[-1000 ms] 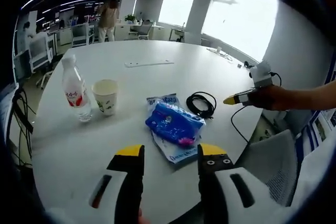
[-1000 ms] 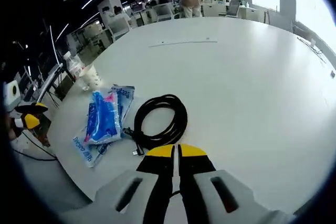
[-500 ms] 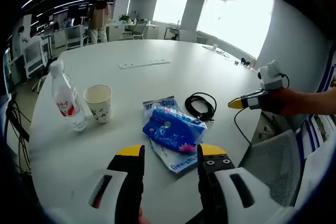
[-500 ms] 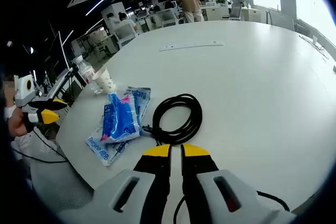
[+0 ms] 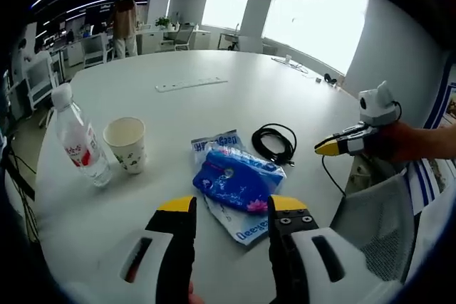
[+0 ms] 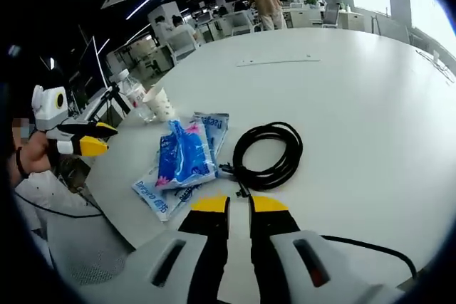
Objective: Arrange the tabletop items into an orderly group along one side of the table until the central work area is clear of visible clutter.
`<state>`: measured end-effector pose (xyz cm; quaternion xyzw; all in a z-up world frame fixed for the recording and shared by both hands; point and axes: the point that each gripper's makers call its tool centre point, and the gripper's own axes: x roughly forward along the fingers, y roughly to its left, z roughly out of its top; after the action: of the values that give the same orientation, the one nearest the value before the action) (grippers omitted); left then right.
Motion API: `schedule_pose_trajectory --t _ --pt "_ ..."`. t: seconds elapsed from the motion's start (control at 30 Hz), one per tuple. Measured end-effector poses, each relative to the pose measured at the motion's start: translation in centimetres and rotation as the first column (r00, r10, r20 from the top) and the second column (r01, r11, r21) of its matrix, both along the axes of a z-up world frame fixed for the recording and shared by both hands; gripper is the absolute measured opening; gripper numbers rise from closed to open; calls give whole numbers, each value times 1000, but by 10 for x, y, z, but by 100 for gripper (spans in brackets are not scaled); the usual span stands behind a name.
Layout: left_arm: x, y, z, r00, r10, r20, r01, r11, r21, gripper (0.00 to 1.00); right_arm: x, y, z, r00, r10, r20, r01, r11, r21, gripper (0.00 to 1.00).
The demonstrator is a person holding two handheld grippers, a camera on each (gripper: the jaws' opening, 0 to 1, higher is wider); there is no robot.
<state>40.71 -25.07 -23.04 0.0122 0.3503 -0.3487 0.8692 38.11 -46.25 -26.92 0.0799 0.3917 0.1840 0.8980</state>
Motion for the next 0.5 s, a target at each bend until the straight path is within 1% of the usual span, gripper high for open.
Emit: schedule_pose_trajectory --t 0.17,0.23,0.37,0.5 --pt "6 -5 -3 1000 -11 -4 11 1000 0 39 -4 6 -1 1000 -4 -9 5 1000 16 8" --pt "9 -8 -3 1000 -17 -4 17 1000 3 39 -4 12 1 1000 -18 -7 18 999 47 8" --pt "16 -11 -8 1000 -25 -7 25 1000 9 39 -7 25 0 1000 6 -12 -5 998 58 10" --pt "25 -14 -14 1000 -30 -6 30 999 18 38 -5 33 -2 1000 9 -22 -7 997 75 12"
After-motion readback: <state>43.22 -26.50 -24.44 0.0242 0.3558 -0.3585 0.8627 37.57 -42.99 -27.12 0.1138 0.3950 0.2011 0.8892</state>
